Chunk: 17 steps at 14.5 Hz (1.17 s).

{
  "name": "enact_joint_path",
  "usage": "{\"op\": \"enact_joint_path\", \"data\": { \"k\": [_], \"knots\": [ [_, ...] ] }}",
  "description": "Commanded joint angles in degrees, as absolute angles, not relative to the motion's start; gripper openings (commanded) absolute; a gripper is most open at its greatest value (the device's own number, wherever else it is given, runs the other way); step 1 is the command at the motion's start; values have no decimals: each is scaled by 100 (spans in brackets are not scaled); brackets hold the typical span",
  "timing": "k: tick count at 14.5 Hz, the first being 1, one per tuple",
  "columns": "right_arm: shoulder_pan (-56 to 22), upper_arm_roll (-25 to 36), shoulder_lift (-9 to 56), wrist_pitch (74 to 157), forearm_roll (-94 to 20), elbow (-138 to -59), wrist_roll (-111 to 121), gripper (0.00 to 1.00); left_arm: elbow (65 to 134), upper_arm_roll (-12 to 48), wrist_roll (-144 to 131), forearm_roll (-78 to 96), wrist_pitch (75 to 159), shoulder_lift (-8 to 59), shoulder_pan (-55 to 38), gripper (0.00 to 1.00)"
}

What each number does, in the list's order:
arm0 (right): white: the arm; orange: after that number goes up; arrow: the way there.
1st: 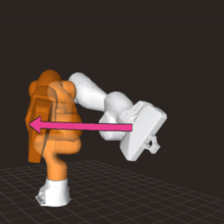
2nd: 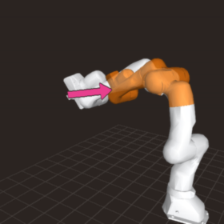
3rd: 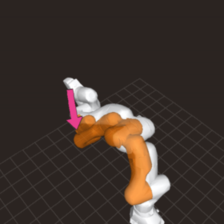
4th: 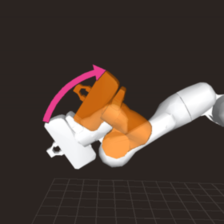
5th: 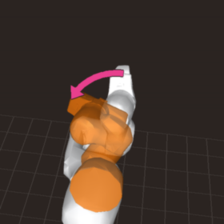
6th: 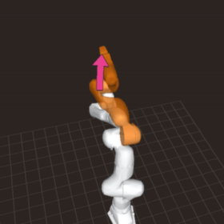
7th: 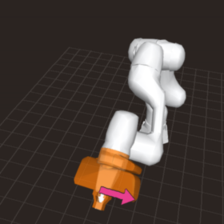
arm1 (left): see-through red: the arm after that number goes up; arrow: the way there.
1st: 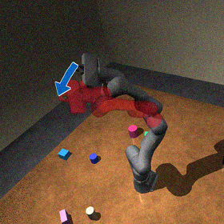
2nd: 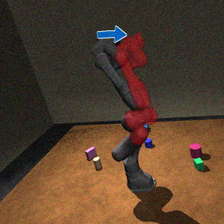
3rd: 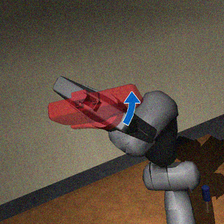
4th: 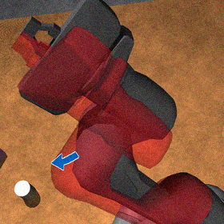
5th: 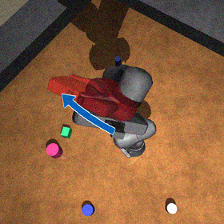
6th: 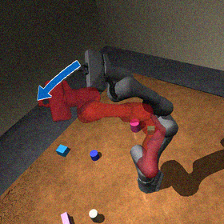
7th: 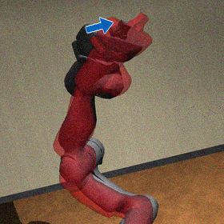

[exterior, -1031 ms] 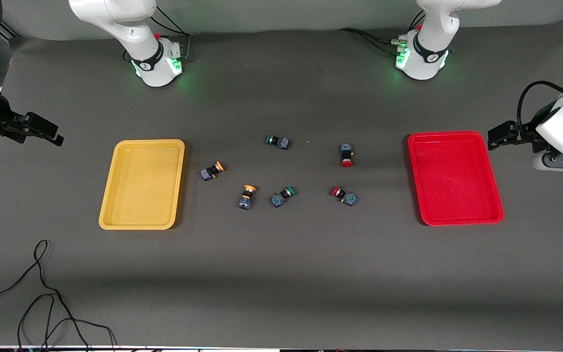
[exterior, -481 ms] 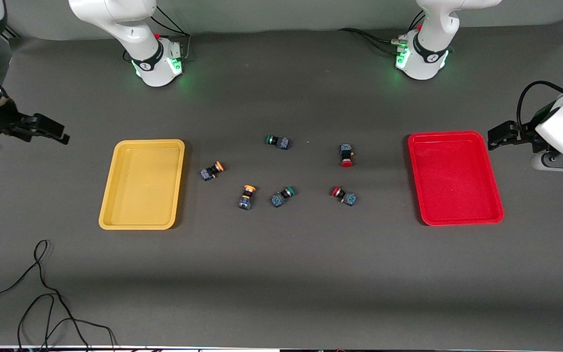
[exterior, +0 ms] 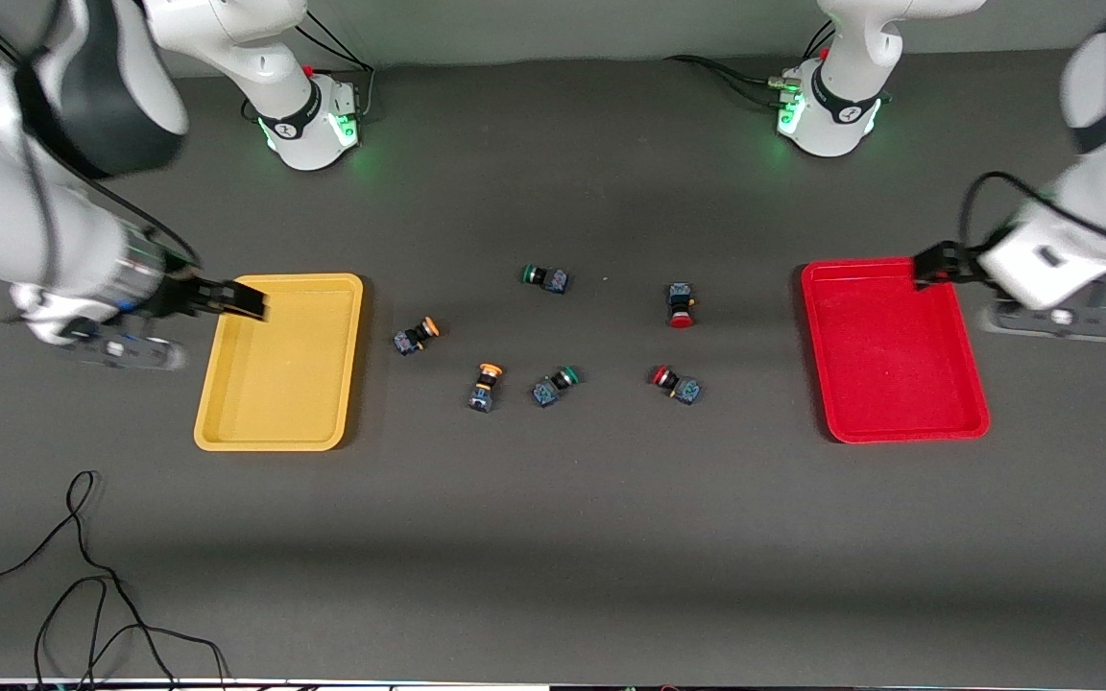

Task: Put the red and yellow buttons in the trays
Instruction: 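Grasp red button with the left gripper while the right gripper grasps yellow button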

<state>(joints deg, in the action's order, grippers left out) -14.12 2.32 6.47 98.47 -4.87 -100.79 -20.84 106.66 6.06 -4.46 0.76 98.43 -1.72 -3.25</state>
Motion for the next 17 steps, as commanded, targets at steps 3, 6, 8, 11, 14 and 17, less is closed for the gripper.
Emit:
{"op": "enact_joint_path", "data": {
  "k": [3, 6, 8, 11, 14, 17],
  "knots": [
    [-2169, 272, 589, 11421, -598, -11702, -3574, 100, 11619, 984, -2343, 193, 10975, -283, -1675, 100],
    [-2530, 272, 799, 12916, -598, -12689, -4243, 100, 11619, 984, -2934, 193, 11468, 52, -2292, 100],
    [-2846, 272, 1228, 13305, -598, -12735, -4709, 100, 11628, 984, -3189, 193, 11671, 236, -2469, 100],
    [-2874, 272, 1695, 13841, -606, -12753, -4887, 100, 12022, 984, -3234, 176, 12381, 509, -2549, 100],
    [-2874, 272, 2117, 14579, -606, -12902, -4895, 100, 12514, 976, -3252, 106, 13356, 974, -2654, 100],
    [-2874, 272, 2294, 14844, -615, -12946, -4904, 100, 12621, 976, -3409, -96, 14096, 1729, -2663, 100]
  ]
}}
